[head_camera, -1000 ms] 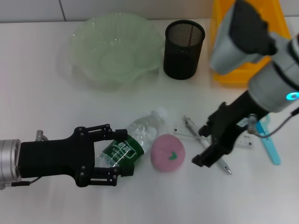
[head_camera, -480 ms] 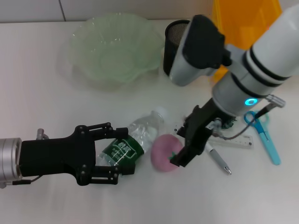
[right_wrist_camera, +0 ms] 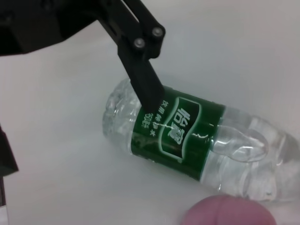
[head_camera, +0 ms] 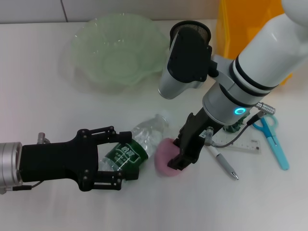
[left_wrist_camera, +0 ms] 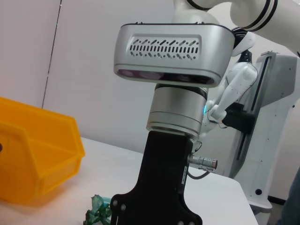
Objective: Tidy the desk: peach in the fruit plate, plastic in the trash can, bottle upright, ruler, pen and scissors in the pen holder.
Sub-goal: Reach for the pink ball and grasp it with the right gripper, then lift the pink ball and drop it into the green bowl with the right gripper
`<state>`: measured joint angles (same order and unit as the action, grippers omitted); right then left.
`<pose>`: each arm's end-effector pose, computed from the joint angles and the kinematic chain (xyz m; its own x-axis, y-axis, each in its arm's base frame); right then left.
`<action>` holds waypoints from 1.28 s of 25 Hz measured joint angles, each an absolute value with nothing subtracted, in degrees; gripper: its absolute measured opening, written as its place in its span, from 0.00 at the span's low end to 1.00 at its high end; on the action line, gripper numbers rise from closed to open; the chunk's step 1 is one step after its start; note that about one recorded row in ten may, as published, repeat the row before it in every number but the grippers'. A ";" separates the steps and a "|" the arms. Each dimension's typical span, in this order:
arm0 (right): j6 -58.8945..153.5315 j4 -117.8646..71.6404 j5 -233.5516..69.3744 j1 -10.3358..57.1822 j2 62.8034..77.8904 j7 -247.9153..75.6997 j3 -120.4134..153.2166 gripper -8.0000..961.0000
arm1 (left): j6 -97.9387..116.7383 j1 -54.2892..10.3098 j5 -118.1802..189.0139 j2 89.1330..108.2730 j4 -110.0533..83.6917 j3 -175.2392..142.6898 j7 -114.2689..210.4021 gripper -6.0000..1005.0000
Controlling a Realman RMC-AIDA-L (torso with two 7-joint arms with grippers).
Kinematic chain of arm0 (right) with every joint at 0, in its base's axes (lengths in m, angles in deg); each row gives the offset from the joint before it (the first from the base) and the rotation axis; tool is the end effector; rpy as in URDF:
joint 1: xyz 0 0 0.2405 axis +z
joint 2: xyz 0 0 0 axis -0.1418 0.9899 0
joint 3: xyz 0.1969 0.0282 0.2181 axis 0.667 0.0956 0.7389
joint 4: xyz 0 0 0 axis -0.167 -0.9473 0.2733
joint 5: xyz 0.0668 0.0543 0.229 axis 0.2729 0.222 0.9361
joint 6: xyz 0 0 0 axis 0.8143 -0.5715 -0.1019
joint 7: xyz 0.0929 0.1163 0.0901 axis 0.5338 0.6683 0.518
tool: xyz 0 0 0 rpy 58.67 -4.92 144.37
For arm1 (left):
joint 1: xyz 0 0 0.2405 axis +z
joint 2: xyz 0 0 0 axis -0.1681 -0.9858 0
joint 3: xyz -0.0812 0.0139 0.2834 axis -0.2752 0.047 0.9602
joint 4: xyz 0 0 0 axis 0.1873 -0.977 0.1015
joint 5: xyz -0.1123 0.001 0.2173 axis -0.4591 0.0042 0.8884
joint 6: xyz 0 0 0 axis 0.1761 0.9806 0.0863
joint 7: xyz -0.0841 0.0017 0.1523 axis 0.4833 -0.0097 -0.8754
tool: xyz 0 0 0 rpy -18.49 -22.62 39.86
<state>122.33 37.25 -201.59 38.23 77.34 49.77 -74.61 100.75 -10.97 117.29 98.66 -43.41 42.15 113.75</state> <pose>0.1412 0.3854 -0.1479 0.8760 -0.2946 0.3819 -0.2849 -0.9549 -0.0830 -0.3100 0.2991 -0.0601 0.7748 0.2495 0.5809 0.2751 -0.9603 0.0455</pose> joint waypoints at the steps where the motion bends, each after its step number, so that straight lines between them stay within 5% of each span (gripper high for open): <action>1: 122.35 37.45 -201.41 38.22 77.34 49.77 -74.69 0.62 | 100.75 -10.97 117.29 98.65 -43.41 42.15 113.75 0.83; 11: 122.77 38.30 -201.32 37.83 77.32 49.77 -74.75 0.22 | 100.69 -10.95 117.29 98.64 -43.40 42.11 113.75 0.83; 24: 134.86 55.93 -205.14 31.71 76.76 47.22 -54.44 0.09 | 101.05 -10.35 117.29 98.47 -43.41 41.98 113.75 0.83; 32: 120.63 50.92 -200.33 35.95 76.74 44.72 -42.28 0.06 | 101.04 -10.17 117.30 98.40 -43.40 41.88 113.75 0.83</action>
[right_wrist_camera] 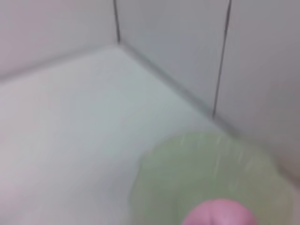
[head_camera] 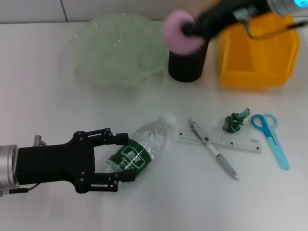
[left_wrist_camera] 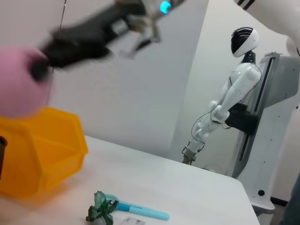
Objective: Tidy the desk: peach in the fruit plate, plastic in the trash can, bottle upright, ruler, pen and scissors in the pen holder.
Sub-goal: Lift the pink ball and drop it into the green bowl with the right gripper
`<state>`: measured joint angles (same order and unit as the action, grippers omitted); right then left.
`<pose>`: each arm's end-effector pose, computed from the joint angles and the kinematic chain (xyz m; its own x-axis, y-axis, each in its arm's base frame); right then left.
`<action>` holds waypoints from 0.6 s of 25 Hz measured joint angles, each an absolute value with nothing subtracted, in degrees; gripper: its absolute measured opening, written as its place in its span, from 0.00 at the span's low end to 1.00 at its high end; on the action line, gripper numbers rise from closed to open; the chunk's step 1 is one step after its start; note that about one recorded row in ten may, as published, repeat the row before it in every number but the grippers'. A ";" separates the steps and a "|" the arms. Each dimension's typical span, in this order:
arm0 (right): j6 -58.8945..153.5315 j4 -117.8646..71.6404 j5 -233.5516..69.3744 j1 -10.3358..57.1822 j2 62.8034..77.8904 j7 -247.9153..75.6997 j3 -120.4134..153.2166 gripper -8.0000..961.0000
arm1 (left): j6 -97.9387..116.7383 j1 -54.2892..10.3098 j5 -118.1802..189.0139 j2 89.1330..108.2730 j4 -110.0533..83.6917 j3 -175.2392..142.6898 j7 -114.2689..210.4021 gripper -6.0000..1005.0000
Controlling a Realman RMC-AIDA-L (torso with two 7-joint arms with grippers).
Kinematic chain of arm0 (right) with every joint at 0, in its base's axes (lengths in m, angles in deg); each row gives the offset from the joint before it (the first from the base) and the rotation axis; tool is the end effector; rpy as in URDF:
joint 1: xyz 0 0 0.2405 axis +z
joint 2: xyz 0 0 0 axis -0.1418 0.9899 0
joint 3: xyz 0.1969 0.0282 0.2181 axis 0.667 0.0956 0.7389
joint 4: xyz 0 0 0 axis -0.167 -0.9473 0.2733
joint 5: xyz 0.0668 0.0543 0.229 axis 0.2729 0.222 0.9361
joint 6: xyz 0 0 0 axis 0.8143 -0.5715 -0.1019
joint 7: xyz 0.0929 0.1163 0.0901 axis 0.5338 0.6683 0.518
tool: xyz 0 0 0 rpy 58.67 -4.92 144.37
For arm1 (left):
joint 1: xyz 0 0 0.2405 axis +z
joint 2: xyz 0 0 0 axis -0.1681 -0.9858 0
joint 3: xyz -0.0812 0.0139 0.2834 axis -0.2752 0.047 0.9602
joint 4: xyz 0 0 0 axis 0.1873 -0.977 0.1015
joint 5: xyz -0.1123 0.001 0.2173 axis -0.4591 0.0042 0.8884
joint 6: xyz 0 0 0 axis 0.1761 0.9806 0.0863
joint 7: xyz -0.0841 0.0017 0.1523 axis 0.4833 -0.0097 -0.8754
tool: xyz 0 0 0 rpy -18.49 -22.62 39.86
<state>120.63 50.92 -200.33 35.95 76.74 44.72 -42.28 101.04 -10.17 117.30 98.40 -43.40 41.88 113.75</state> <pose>0.0992 0.4704 -0.0046 0.9196 -0.3586 -0.1606 -0.3929 -0.8452 -0.3622 -0.3151 0.2951 -0.0574 0.7712 0.2586 0.5817 0.2880 -0.9566 0.0433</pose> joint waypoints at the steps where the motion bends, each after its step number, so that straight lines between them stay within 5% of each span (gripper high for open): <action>1: 116.99 48.22 -199.00 36.94 76.75 43.95 -42.33 0.06 | 100.95 -10.16 117.30 98.40 -43.40 41.87 113.75 0.83; 7: 103.36 29.01 -192.73 45.38 76.94 37.94 -43.67 0.09 | 100.76 -10.61 117.29 98.46 -43.41 41.88 113.70 0.83; 15: 100.95 27.37 -191.68 45.20 77.07 37.23 -45.57 0.22 | 100.74 -10.69 117.30 98.48 -43.40 41.89 113.67 0.83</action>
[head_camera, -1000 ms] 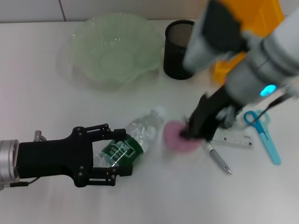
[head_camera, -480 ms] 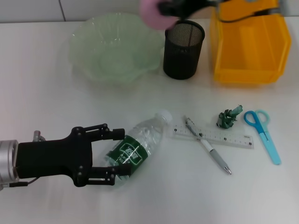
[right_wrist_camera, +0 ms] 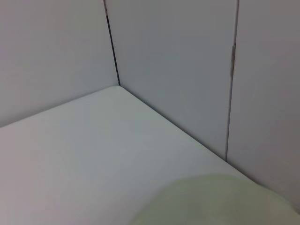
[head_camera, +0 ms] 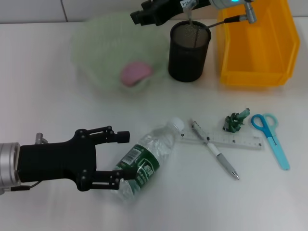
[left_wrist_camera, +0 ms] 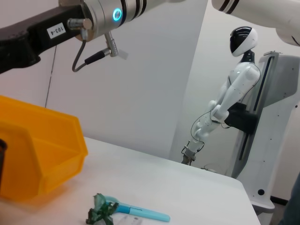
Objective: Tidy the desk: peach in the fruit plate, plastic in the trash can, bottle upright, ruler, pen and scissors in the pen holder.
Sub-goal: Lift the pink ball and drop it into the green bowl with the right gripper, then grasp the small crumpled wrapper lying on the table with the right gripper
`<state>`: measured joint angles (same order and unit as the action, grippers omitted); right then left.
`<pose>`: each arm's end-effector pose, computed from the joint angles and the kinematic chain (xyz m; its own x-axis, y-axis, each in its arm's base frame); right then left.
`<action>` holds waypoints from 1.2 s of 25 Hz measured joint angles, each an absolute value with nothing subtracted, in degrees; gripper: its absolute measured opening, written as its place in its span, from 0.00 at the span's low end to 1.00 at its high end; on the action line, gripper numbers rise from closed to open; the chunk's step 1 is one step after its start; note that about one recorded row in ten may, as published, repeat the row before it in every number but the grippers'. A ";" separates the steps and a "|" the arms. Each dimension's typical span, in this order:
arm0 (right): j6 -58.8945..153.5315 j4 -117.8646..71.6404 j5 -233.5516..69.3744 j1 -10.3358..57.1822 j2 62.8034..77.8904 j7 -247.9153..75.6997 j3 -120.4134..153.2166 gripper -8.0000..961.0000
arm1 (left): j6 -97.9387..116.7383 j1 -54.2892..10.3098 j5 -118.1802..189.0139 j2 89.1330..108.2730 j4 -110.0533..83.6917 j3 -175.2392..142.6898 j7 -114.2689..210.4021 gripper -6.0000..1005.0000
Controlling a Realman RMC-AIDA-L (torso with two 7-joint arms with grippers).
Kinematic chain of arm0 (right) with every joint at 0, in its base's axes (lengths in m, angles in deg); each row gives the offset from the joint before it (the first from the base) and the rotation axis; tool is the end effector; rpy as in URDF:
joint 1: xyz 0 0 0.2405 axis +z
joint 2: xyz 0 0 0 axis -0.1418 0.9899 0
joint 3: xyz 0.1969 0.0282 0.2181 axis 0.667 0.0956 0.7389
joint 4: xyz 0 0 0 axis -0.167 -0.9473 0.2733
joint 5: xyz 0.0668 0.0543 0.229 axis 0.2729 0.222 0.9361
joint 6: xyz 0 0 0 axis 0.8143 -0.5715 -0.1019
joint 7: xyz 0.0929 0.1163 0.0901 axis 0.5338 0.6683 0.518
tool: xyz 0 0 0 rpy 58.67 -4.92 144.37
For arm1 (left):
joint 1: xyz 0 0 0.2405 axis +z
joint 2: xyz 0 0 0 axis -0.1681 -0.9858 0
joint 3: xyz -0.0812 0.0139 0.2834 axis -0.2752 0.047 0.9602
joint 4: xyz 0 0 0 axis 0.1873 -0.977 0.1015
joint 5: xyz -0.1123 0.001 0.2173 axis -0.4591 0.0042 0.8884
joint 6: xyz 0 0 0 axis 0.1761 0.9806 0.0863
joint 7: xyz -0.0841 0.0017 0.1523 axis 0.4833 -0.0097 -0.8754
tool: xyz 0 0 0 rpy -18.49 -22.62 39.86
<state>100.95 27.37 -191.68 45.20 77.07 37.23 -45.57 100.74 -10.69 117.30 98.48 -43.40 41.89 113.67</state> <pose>0.0803 0.5169 -0.0723 0.8976 -0.3464 -0.2726 -0.4257 -0.8418 -0.3319 -0.3125 0.2985 -0.0582 0.7744 0.2508 0.5808 0.2809 -0.9589 0.0396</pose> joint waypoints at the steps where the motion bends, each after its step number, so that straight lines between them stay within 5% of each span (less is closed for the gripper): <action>1: 100.95 27.40 -191.32 44.93 77.03 37.19 -45.57 0.24 | 100.74 -10.66 117.29 98.46 -43.40 41.88 113.66 0.83; 13: 108.42 34.18 -187.16 38.58 76.62 35.11 -44.60 0.69 | 100.74 -10.53 117.29 98.39 -43.41 41.88 113.66 0.83; 17: 117.50 39.92 -188.04 33.98 75.08 35.47 -44.44 0.88 | 100.83 -10.54 117.29 98.39 -43.40 41.89 113.66 0.83; 24: 127.63 47.52 -201.71 29.69 73.37 40.97 -43.74 0.88 | 100.92 -10.60 117.24 98.36 -43.41 41.89 113.85 0.83; 30: 128.60 50.92 -217.83 28.01 76.16 43.44 -43.86 0.88 | 100.77 -10.71 117.26 98.51 -43.40 41.89 113.76 0.83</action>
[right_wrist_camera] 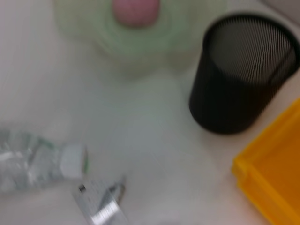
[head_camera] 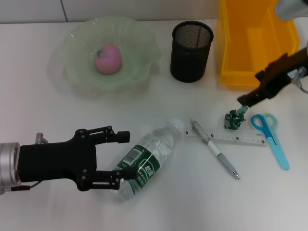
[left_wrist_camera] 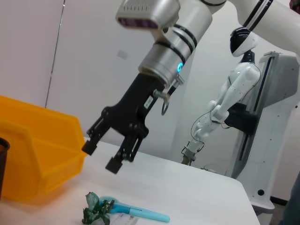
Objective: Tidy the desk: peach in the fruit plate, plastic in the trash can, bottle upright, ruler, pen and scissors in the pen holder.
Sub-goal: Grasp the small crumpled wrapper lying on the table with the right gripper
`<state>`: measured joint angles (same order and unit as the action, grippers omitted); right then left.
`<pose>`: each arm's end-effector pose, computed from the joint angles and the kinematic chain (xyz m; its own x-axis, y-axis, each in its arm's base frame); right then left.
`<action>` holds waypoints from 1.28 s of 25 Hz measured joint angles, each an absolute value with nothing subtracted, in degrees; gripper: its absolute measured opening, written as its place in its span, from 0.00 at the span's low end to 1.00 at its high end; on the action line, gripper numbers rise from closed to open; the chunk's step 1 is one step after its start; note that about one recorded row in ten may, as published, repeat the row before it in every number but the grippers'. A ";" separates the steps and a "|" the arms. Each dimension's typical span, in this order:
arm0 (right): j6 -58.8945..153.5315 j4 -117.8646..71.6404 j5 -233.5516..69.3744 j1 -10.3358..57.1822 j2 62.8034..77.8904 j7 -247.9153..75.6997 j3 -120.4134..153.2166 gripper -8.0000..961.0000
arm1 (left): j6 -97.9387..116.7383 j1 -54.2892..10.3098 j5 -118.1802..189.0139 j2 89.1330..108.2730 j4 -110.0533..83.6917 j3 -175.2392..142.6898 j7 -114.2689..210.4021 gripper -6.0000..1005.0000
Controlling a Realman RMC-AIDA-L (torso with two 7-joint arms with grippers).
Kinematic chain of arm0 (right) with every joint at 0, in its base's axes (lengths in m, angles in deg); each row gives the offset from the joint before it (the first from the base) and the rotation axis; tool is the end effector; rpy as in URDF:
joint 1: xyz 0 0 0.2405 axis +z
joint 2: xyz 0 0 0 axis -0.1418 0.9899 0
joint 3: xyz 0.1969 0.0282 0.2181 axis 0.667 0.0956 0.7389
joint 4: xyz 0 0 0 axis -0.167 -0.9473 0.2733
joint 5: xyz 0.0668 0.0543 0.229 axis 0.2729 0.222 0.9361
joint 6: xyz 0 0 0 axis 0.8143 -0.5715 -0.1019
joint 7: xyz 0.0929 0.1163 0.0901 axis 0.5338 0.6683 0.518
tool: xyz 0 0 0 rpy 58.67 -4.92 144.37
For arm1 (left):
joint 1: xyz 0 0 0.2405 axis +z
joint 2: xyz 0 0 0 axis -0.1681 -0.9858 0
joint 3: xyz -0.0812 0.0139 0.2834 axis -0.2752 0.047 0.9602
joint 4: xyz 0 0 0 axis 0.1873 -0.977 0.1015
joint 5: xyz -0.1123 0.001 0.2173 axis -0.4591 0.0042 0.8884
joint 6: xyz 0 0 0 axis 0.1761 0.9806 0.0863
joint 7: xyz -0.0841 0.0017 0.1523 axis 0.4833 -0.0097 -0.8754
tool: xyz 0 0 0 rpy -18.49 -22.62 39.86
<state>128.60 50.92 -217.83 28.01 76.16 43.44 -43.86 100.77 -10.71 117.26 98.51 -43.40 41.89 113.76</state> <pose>0.2184 0.4374 0.0017 0.8196 -0.5468 0.1710 -0.4249 -0.7804 -0.4587 -0.3122 0.2985 -0.0583 0.7733 0.2519 0.5818 0.2815 -0.9587 0.0409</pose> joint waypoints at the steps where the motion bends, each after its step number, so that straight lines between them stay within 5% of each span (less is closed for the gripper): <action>1: 128.35 50.33 -218.86 27.98 76.45 43.24 -44.05 0.88 | 100.77 -10.71 117.26 98.55 -43.41 41.89 113.76 0.83; 17: 122.05 34.33 -219.72 32.01 76.68 42.30 -46.21 0.87 | 100.40 -10.71 117.30 98.66 -43.41 41.89 113.66 0.83; 22: 120.80 31.75 -218.36 32.63 76.80 40.94 -46.21 0.67 | 100.16 -10.71 117.30 98.66 -43.41 41.93 113.66 0.83; 32: 120.10 31.53 -217.63 32.71 76.82 40.89 -46.20 0.47 | 99.95 -10.71 117.30 98.66 -43.28 42.24 113.66 0.83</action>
